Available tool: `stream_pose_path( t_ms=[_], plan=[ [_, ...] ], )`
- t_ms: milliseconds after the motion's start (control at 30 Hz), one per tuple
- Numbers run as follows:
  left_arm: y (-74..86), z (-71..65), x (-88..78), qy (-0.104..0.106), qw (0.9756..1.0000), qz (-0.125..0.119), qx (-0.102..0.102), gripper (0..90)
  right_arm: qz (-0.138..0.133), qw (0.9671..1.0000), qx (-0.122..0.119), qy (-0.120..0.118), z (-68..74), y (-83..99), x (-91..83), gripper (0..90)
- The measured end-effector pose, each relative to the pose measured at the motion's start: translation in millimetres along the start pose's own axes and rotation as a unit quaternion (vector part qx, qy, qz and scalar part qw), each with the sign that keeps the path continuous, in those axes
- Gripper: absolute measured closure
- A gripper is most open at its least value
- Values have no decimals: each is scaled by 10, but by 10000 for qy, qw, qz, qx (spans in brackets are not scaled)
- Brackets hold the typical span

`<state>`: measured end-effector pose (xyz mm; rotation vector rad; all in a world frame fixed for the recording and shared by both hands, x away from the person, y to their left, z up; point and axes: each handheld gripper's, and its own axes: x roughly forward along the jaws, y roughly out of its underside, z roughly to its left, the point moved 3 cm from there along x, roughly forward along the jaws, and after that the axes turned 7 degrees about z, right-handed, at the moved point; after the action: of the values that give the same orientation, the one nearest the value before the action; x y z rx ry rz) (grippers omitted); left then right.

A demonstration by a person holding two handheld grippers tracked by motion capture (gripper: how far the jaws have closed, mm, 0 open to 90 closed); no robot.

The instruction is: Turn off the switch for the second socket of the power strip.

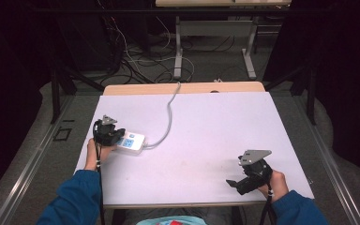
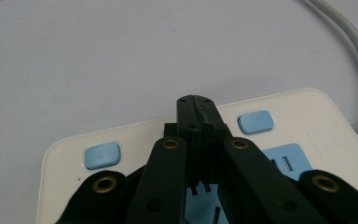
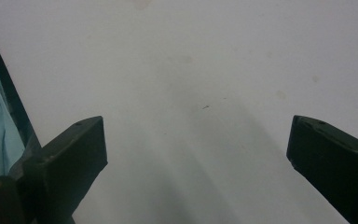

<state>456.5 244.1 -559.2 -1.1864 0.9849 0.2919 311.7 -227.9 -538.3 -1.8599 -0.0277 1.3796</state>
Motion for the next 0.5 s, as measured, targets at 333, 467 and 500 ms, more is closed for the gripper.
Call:
stream_pose_path(
  t_ms=[333, 467, 500],
  plan=[
    [-2, -1, -4, -32, 9999, 24, 93, 900, -4, 10000, -17, 5, -2, -2, 1, 45],
    [-3, -3, -11, -29, 9999, 77, 131, 900, -11, 10000, -32, -4, -4, -3, 3, 45],
    [-3, -4, -11, -31, 9999, 79, 135, 900, -12, 10000, -41, -5, -4, -4, 4, 45]
  ],
)
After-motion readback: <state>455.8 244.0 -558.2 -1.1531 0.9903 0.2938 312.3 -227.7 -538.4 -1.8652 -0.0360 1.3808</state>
